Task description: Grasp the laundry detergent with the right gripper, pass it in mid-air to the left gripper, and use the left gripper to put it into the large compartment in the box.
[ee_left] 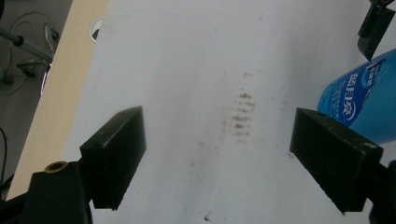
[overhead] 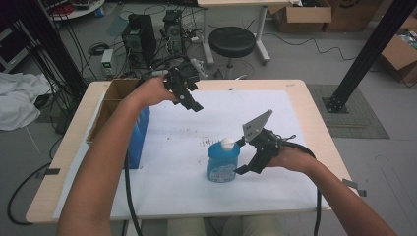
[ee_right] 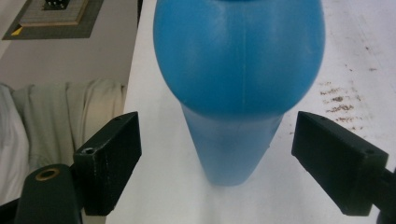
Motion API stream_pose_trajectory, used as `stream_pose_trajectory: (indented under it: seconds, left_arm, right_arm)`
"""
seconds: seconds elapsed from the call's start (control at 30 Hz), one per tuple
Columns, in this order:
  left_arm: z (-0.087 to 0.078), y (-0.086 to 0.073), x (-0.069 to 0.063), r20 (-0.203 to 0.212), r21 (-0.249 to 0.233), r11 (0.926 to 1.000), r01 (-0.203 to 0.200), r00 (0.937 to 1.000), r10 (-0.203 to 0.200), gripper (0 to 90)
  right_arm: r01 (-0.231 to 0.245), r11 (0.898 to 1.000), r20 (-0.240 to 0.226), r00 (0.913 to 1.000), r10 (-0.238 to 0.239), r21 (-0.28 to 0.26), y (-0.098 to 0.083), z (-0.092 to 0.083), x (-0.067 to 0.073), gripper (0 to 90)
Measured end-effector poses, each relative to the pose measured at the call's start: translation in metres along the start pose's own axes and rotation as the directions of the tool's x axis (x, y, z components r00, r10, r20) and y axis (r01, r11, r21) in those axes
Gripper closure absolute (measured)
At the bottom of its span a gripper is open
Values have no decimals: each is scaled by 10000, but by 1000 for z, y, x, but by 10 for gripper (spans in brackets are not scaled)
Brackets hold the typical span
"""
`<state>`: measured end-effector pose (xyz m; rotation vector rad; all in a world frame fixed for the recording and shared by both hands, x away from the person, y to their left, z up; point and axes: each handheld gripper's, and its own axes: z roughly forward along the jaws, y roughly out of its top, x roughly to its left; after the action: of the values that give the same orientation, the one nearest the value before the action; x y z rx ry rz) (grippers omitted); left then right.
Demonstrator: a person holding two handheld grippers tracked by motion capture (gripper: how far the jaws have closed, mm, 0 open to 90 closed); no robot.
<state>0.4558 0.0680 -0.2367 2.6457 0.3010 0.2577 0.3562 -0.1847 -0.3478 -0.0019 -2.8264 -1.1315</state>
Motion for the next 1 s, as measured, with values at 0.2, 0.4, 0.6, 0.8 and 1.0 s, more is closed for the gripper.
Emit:
stream_pose_trajectory:
  seconds: [0.2,0.4,0.6,0.8,1.0]
  left_arm:
    - [0,1,0,-40,-12,10000,14,10000,-14,193]
    - [0,1,-1,-49,-15,10000,-1,10000,1,194]
    - [0,1,-1,-57,1,10000,-9,10000,9,194]
    - [0,0,-1,-63,-4,10000,5,10000,-5,194]
    - [1,0,-1,-63,14,10000,9,10000,-8,195]
  right_arm:
    - [70,9998,81,9999,-68,-189,1,5,0,155]
    - [21,9985,101,9999,-16,-554,1,10,0,154]
    - [-6,9968,94,10000,14,-803,0,14,0,153]
    - [-81,9947,98,9999,91,-1025,-3,19,-1,154]
    - [-81,9925,172,9998,103,-1222,-3,22,-1,154]
